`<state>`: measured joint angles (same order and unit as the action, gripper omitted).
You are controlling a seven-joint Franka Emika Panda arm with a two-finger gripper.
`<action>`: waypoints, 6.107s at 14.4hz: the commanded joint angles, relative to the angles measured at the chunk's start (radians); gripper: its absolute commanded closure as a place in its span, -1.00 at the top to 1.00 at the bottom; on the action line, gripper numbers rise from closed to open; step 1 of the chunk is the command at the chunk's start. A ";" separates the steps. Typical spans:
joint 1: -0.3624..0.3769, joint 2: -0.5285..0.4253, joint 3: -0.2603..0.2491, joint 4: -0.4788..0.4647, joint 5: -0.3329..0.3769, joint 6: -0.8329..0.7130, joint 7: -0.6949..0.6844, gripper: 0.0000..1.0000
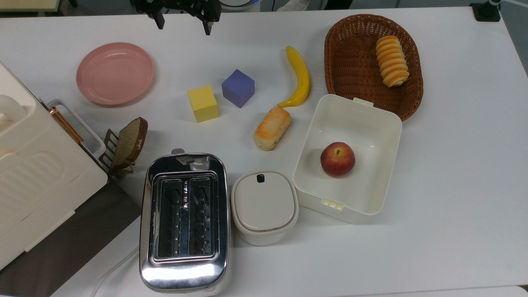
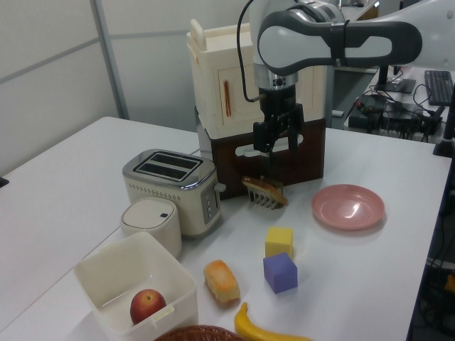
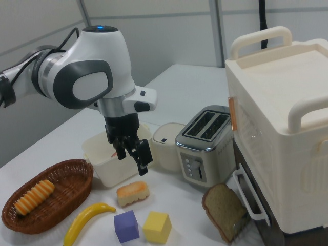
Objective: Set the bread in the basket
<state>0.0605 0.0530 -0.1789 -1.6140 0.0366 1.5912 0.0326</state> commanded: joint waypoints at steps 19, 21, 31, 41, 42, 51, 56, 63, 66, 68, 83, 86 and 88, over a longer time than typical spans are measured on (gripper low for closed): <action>-0.034 -0.007 -0.017 -0.061 0.005 -0.023 -0.151 1.00; -0.025 -0.001 -0.001 -0.061 0.019 -0.016 -0.058 1.00; -0.030 0.168 0.279 -0.078 0.003 0.160 0.576 1.00; -0.025 0.386 0.312 -0.073 -0.107 0.435 0.750 1.00; -0.001 0.410 0.312 -0.072 -0.138 0.472 0.783 1.00; -0.005 0.410 0.303 -0.072 -0.159 0.492 0.817 -1.00; -0.042 0.218 0.292 -0.064 -0.022 0.266 0.634 -1.00; 0.252 0.134 0.244 -0.060 0.025 0.193 0.844 -1.00; 0.442 0.159 0.171 -0.061 0.025 0.248 0.964 -1.00; 0.495 0.182 0.150 -0.061 0.025 0.253 0.983 -0.57; -0.025 -0.005 0.429 -0.044 -0.053 -0.091 0.398 1.00; -0.160 -0.045 0.420 -0.038 -0.063 -0.123 0.195 1.00; -0.209 -0.050 0.397 -0.030 -0.063 -0.120 0.132 1.00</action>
<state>-0.0739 0.0296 0.2236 -1.6399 -0.0172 1.4868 0.2747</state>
